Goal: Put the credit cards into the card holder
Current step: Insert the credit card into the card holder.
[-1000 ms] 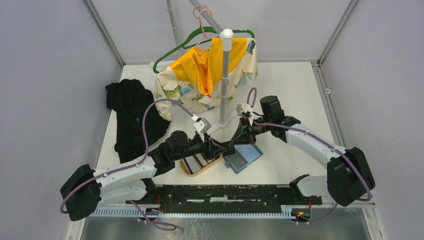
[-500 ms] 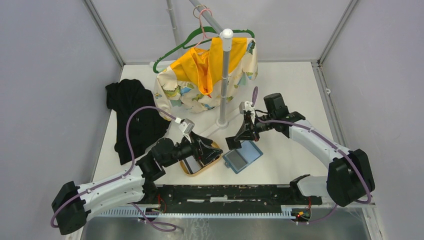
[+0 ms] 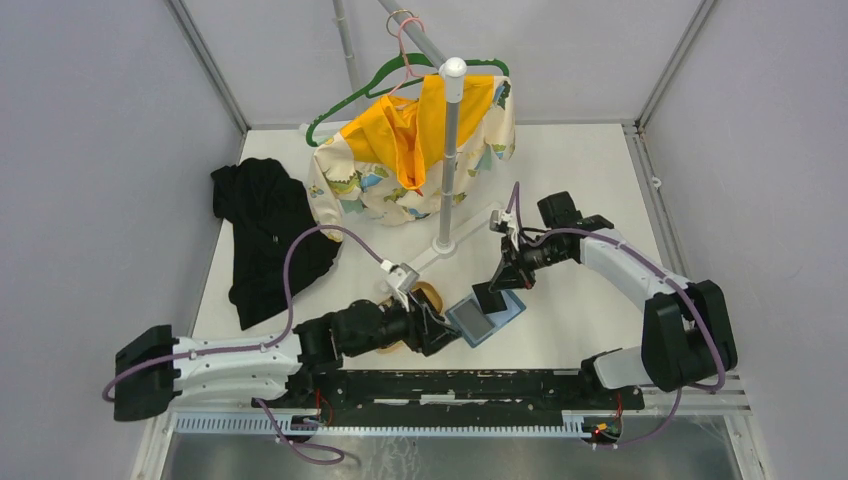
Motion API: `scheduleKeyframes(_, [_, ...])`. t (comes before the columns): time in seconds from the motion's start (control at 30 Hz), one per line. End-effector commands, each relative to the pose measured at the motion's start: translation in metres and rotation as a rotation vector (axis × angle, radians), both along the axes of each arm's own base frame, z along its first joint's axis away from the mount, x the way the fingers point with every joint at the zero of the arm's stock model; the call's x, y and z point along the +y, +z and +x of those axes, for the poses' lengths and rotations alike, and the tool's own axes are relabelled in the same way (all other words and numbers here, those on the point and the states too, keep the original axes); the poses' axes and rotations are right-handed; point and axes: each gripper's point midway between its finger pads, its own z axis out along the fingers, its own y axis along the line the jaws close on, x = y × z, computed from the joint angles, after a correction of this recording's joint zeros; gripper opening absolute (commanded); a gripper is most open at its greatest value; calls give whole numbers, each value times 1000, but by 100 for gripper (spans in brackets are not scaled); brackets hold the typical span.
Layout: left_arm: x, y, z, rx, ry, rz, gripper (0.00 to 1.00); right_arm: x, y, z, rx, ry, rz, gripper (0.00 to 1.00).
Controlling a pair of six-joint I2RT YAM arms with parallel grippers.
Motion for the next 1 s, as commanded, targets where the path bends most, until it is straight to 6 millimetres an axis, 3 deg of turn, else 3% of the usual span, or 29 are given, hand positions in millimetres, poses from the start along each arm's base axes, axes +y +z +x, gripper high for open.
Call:
scheduleKeyframes(0.0, [-14,2,9,-82,170,134,69,-8,-3,3,104,-39,-10,0])
scheduleKeyframes(0.17, [-43,-16,1,-156,196,318,63,-15,-14,-2,207,-6,-21,0])
scheduleKeyframes(0.2, [-53,-12,2,-173,212,338,62,-15,-15,-3,221,-2,-17,0])
scheduleKeyframes(0.33, [-73,-33,8,-205,256,495,47,-15,-24,0,255,-10,-24,0])
scheduleKeyframes(0.6, [-80,-68,17,-202,321,649,40,-13,-36,3,321,-24,-26,0])
scheduleKeyframes(0.97, [-76,-85,24,-154,318,639,33,-11,-46,17,333,-81,-51,0])
